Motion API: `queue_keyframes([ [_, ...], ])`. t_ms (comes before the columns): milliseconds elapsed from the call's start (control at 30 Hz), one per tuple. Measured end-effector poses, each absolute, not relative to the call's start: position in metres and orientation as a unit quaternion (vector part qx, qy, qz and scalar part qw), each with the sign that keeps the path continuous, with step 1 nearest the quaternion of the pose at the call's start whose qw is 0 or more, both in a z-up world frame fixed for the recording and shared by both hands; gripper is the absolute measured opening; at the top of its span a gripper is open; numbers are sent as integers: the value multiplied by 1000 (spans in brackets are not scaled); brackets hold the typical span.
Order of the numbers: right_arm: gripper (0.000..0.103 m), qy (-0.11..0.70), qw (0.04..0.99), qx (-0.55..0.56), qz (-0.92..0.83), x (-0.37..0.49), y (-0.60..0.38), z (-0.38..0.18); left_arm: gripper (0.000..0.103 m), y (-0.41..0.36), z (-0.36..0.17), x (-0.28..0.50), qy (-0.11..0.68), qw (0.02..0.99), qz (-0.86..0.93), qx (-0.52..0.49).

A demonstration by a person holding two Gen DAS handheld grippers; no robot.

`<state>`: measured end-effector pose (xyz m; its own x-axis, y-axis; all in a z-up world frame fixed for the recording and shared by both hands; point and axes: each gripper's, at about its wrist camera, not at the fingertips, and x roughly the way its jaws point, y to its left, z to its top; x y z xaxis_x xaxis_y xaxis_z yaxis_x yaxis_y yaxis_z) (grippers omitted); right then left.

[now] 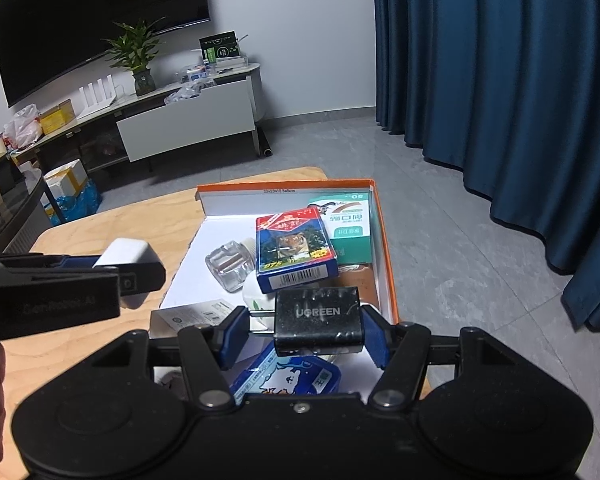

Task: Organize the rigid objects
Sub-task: 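Lower the white charger with left while right lowers the black charger into the box, then open right to release the black charger while left releases the white charger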

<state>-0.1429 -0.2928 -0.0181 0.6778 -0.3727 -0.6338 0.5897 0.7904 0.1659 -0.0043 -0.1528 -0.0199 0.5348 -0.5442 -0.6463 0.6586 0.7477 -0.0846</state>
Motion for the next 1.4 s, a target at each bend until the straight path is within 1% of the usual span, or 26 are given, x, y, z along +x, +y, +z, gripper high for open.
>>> queue_keyframes([
  [567, 72, 308, 895, 184, -265, -134, -300, -26, 43, -168, -30, 9, 347, 865, -350, 92],
  [833, 78, 299, 898, 178, -270, -139, -300, -24, 43, -175, -38, 18, 358, 861, -351, 90],
  [1100, 79, 290, 890, 180, -301, -157, -307, -15, 43, -190, -43, 19, 367, 847, -375, 86],
  [1167, 79, 289, 890, 177, -304, -161, -306, -13, 55, -191, -40, 18, 364, 848, -375, 88],
  [1200, 79, 288, 890, 177, -306, -163, -306, -13, 62, -190, -38, 16, 360, 850, -375, 87],
  [1367, 80, 282, 890, 183, -309, -176, -304, -6, 79, -181, -21, 2, 342, 861, -366, 90],
  [1400, 80, 280, 890, 183, -308, -179, -303, -4, 85, -178, -17, -2, 337, 865, -362, 90],
])
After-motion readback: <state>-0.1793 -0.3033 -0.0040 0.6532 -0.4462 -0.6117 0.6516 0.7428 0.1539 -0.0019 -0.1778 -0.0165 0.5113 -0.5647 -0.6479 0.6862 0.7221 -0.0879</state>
